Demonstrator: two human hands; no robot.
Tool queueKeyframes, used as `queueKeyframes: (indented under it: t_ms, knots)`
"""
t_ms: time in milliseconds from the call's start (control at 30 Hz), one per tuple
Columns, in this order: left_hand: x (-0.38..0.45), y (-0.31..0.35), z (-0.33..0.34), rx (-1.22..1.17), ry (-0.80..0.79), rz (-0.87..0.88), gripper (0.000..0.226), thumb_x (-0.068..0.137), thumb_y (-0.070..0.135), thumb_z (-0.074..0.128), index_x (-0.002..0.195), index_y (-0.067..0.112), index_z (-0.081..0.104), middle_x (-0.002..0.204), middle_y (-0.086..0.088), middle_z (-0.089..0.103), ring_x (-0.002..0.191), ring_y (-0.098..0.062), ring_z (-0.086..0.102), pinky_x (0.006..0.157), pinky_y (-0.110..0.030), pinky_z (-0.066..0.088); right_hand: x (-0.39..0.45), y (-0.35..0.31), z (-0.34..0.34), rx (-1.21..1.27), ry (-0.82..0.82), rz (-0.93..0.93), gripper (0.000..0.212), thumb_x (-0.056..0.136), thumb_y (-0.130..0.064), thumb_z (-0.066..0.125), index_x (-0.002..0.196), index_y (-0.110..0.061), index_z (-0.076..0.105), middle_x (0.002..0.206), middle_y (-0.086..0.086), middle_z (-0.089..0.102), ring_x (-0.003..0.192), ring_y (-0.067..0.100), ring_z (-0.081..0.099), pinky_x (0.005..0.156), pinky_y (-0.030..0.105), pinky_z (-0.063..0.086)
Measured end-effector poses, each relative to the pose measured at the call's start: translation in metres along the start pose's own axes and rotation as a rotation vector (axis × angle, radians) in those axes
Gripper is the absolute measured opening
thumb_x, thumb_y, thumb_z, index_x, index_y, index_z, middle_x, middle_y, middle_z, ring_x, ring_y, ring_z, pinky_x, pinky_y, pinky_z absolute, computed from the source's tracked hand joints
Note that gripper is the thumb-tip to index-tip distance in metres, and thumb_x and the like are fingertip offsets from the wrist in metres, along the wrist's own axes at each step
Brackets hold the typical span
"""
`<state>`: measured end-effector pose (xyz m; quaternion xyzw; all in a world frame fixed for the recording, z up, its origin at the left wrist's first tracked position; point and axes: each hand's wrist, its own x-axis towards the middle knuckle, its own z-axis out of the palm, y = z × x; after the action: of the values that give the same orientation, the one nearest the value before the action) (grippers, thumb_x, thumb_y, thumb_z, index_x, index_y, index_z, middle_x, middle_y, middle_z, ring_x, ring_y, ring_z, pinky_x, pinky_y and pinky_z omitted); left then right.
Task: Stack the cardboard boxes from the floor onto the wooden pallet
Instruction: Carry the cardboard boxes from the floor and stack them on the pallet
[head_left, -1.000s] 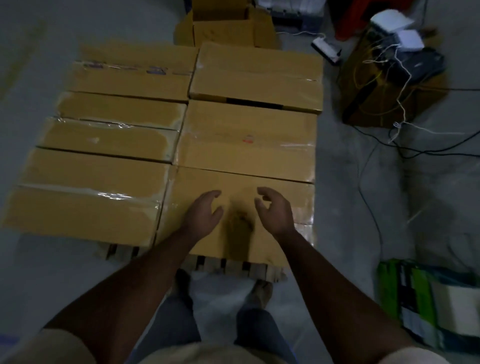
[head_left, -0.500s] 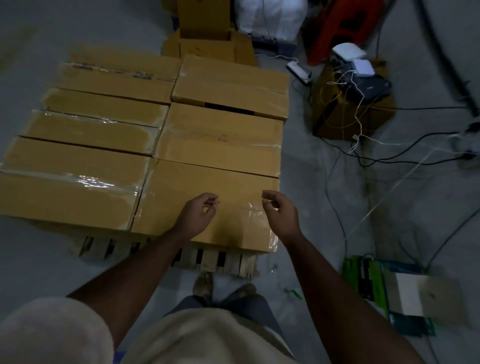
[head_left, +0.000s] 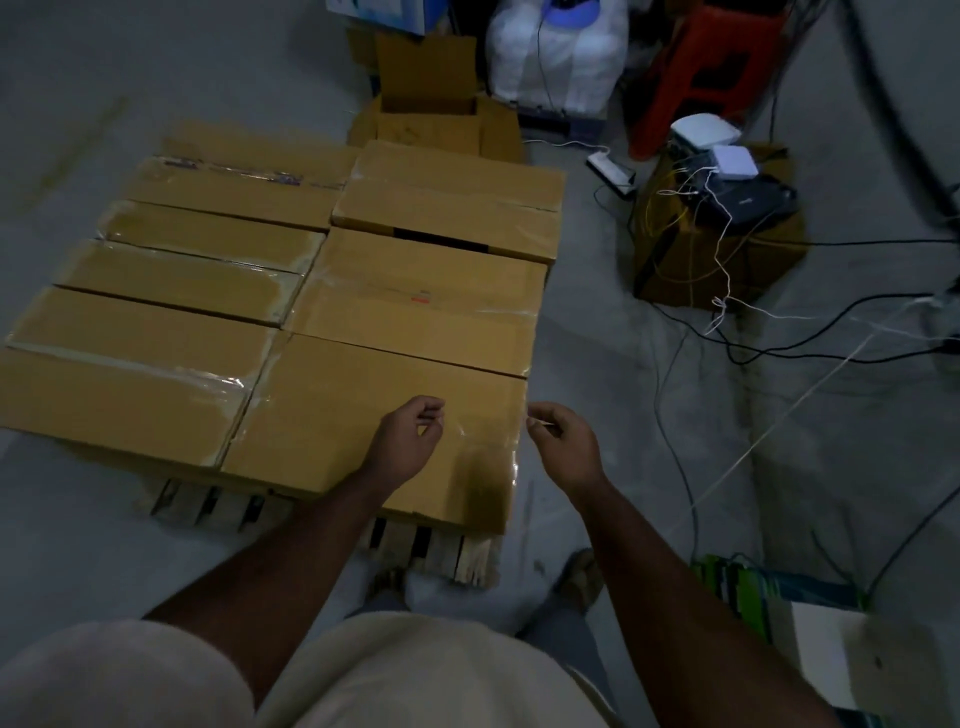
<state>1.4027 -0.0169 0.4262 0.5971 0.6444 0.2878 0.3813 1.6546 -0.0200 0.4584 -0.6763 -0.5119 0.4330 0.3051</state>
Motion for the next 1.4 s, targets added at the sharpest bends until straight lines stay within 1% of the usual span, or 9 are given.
queueKeyframes:
  t_ms: [300,467,600,767,867,1033,1200,1300,1400]
  knots:
    - [0.019,0.091,0.133,-0.063,0.122,-0.183,0.028,0.097,0.008,0.064,0.125,0.007,0.066,0.116,-0.004,0.071,0.104,-0.014,0.067,0.087,-0.02,0.054,0.066,0.073,-0.117,0.056,-0.128,-0.003,0.025,0.099,-0.013,0.065,0.124,-0.009,0.072,0.114,-0.002,0.071,0.107,0.014,0.066,0.099,0.032,0.053]
    - [0.03,0.122,0.162,-0.026,0.135,-0.187,0.029,0.097,0.007,0.063,0.126,0.006,0.065,0.116,-0.003,0.069,0.104,-0.013,0.067,0.082,-0.005,0.049,0.087,0.084,-0.148,0.076,-0.19,0.006,0.029,0.101,-0.015,0.065,0.129,-0.01,0.069,0.115,-0.005,0.067,0.107,0.009,0.062,0.096,0.025,0.049]
    - [0.037,0.132,0.178,0.017,0.129,-0.177,0.03,0.096,0.004,0.064,0.126,0.002,0.064,0.116,-0.006,0.069,0.105,-0.016,0.067,0.082,-0.003,0.048,0.104,0.091,-0.171,0.081,-0.193,0.03,0.029,0.1,-0.015,0.065,0.129,-0.012,0.07,0.125,0.003,0.07,0.108,0.011,0.062,0.101,0.03,0.051]
    - [0.049,0.139,0.188,0.019,0.148,-0.186,0.029,0.096,0.004,0.063,0.126,0.004,0.064,0.117,-0.008,0.069,0.106,-0.018,0.067,0.085,-0.007,0.05,0.121,0.091,-0.191,0.08,-0.194,0.045,0.029,0.1,-0.016,0.066,0.129,-0.01,0.069,0.127,0.006,0.07,0.114,0.019,0.065,0.097,0.029,0.05]
    - [0.059,0.141,0.187,0.02,0.152,-0.206,0.03,0.096,0.003,0.062,0.126,0.004,0.064,0.116,-0.005,0.068,0.106,-0.017,0.067,0.091,-0.017,0.054,0.136,0.086,-0.194,0.07,-0.217,0.044,0.029,0.1,-0.016,0.065,0.128,-0.01,0.069,0.127,0.006,0.07,0.115,0.021,0.065,0.098,0.032,0.051]
    - [0.094,0.137,0.188,-0.05,0.183,-0.259,0.028,0.096,0.005,0.064,0.124,0.006,0.065,0.115,-0.002,0.068,0.106,-0.016,0.067,0.079,-0.004,0.049,0.177,0.074,-0.188,0.034,-0.271,0.039,0.028,0.101,-0.016,0.064,0.129,-0.013,0.069,0.129,0.005,0.068,0.11,0.016,0.063,0.101,0.035,0.052]
    - [0.138,0.123,0.193,-0.093,0.209,-0.322,0.028,0.096,0.005,0.062,0.125,0.007,0.065,0.116,-0.006,0.068,0.109,-0.019,0.067,0.085,-0.018,0.052,0.237,0.061,-0.173,-0.037,-0.34,0.044,0.03,0.103,-0.018,0.062,0.132,-0.013,0.067,0.131,0.003,0.067,0.106,0.011,0.061,0.095,0.028,0.05]
    - [0.176,0.124,0.188,-0.137,0.25,-0.357,0.026,0.098,0.007,0.061,0.124,0.008,0.065,0.118,-0.006,0.068,0.11,-0.018,0.066,0.086,-0.02,0.052,0.283,0.045,-0.159,-0.098,-0.387,0.002,0.028,0.102,-0.02,0.063,0.129,-0.013,0.069,0.129,0.005,0.069,0.112,0.017,0.064,0.102,0.037,0.052]
    - [0.21,0.127,0.179,-0.147,0.274,-0.402,0.025,0.098,0.007,0.062,0.123,0.009,0.066,0.117,-0.003,0.069,0.109,-0.016,0.067,0.091,-0.024,0.052,0.323,0.019,-0.143,-0.119,-0.422,-0.036,0.027,0.102,-0.021,0.063,0.127,-0.012,0.07,0.128,0.005,0.07,0.116,0.019,0.064,0.102,0.036,0.052]
